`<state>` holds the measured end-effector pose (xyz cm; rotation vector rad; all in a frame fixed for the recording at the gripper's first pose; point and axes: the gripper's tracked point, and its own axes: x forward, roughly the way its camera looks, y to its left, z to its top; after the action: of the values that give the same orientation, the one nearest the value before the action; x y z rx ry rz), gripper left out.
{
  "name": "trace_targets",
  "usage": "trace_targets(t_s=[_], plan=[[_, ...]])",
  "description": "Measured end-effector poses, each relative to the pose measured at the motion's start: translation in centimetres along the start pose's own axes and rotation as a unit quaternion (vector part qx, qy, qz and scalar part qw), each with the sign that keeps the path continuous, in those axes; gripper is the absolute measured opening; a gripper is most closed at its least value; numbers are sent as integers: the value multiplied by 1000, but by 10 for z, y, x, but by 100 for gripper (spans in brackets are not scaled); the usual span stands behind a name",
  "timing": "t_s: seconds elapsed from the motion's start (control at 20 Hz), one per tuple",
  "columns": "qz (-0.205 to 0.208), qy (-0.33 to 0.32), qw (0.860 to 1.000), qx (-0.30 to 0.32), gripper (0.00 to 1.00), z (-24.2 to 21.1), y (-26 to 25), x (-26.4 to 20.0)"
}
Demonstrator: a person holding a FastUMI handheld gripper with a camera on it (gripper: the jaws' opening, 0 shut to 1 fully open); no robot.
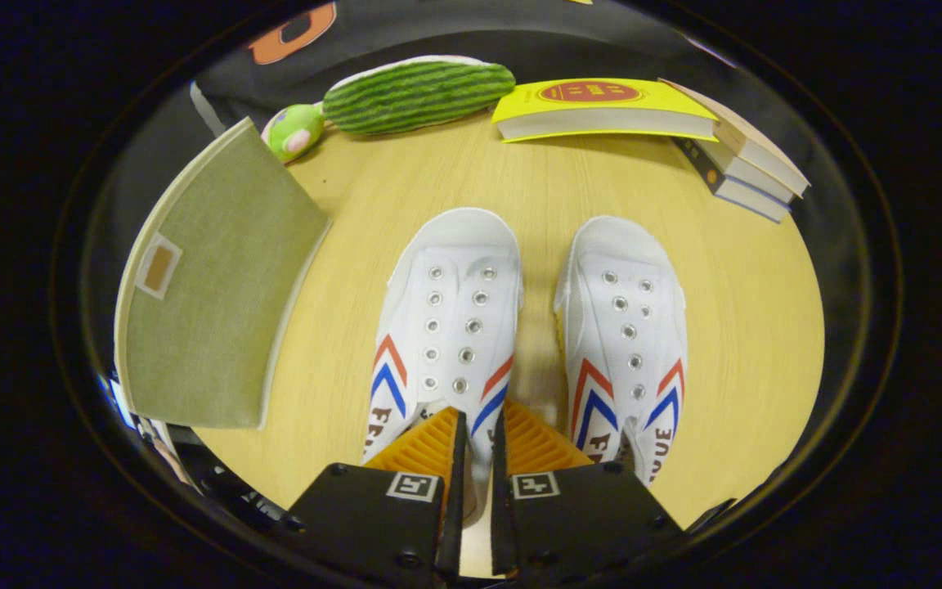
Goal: Open the storage box then place both shoes into the box .Put the left shoe in first, then the right shoe, with the right side of both shoes facing outward in a uniform manner.
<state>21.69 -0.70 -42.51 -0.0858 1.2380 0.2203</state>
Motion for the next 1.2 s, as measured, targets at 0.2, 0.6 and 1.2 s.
trace_targets(t_s=[0.2,0.6,1.2], plan=[[59,-25,997,36,6,-3,2,-3],[102,-60,992,53,6,-10,22,-54],[148,-160,974,60,6,37,135,-186]])
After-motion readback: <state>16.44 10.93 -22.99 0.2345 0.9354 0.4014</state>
